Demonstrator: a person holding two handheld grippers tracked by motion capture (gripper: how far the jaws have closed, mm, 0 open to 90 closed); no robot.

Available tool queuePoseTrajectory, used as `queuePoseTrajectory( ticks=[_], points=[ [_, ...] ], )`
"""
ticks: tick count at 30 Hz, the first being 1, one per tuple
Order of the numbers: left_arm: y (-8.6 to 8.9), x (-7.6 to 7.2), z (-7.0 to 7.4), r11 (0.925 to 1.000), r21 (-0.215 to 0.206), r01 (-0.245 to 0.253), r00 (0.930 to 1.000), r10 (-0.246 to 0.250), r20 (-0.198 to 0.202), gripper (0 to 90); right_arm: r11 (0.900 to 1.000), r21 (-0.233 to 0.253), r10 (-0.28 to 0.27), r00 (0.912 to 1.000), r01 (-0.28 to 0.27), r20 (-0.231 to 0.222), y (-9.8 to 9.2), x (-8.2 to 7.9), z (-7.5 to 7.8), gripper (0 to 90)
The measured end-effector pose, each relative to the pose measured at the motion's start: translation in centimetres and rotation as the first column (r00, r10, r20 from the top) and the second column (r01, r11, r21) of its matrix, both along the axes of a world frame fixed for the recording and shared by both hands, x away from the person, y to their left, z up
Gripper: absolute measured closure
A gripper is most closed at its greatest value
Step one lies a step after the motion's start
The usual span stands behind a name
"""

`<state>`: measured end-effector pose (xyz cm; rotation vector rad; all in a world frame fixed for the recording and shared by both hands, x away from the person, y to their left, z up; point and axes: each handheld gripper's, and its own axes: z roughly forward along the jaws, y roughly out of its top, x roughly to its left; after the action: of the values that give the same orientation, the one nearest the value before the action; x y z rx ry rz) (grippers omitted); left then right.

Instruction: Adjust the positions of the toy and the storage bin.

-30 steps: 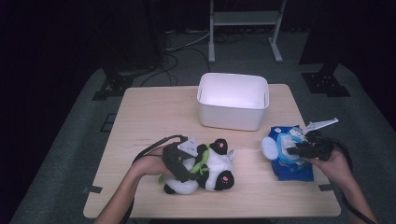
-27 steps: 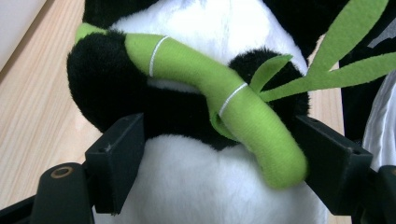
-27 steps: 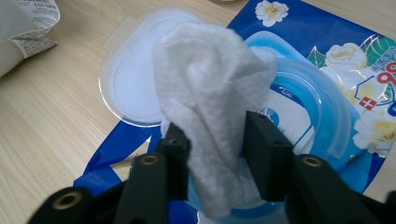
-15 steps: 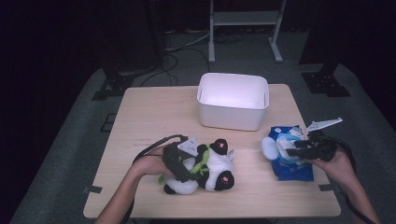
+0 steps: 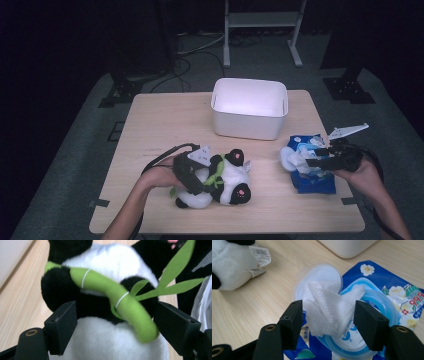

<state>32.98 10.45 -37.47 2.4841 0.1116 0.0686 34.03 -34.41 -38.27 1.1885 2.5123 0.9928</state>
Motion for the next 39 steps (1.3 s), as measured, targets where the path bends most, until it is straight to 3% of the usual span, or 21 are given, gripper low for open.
queuePoseTrajectory(
  ticks=[9, 22, 31, 39],
  points=[
    [1.0, -0.3, 0.7, 0.9989, -0.043, -0.019, 0.9998, 0.019, 0.011, 18.1, 0.998, -0.006, 0.059, 0.998, -0.059, 0.022, 1.9, 0.2, 1.3, 38.5],
    [3.3, -1.2, 1.3, 0.9923, -0.11, -0.058, 0.9976, 0.062, 0.032, 17.7, 0.986, -0.01, 0.166, 0.9858, -0.166, 0.026, 5.8, 1.6, 2.7, 37.0],
    [5.1, -1.5, 1.0, 0.9844, -0.147, -0.096, 0.9945, 0.101, 0.027, 17.2, 0.976, -0.012, 0.218, 0.9754, -0.218, 0.033, 7.9, 2.5, 3.4, 34.7],
    [7.2, -1.6, 0.7, 0.9704, -0.192, -0.147, 0.9881, 0.153, 0.016, 17.2, 0.969, -0.023, 0.246, 0.9684, -0.246, 0.037, 9.4, 3.3, 4.1, 32.5]
  ],
)
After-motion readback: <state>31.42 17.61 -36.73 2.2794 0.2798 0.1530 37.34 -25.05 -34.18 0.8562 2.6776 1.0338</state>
